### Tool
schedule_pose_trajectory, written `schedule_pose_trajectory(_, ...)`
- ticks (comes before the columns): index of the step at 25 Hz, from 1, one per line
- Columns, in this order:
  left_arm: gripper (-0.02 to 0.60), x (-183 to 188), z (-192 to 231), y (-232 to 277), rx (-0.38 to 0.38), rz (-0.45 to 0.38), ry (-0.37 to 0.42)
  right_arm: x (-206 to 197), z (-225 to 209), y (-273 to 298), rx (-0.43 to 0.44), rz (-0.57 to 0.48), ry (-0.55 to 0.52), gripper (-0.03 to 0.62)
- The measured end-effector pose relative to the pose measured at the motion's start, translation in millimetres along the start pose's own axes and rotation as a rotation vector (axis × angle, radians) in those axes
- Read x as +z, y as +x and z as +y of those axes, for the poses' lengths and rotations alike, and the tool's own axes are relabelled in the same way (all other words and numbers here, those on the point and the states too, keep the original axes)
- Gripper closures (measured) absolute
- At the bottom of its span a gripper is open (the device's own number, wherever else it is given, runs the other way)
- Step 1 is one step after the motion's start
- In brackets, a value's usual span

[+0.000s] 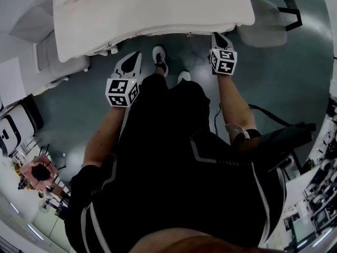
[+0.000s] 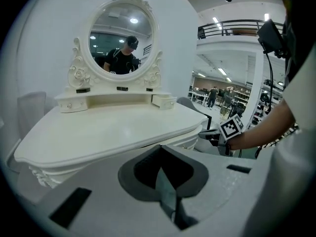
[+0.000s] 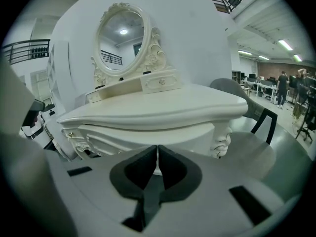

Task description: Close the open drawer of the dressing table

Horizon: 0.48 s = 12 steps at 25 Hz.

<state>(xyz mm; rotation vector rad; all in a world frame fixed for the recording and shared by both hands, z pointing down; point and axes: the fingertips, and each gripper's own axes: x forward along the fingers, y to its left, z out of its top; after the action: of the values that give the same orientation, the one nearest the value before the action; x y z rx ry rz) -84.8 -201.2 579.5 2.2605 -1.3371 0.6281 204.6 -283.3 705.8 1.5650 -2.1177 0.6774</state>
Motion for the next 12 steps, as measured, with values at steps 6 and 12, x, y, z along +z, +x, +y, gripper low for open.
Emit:
schedule_pose_trajectory(6,0.581,6,20,-2,0.033,-0.029,-0.058,7,-3,22,-0.008,-0.032,0.009,0.577)
schedule_pose_trajectory(12,0.581,19,26,-18,0.07,-0.061,-0.09,21,-4,22,-0.006,-0.068,-0.007,0.577)
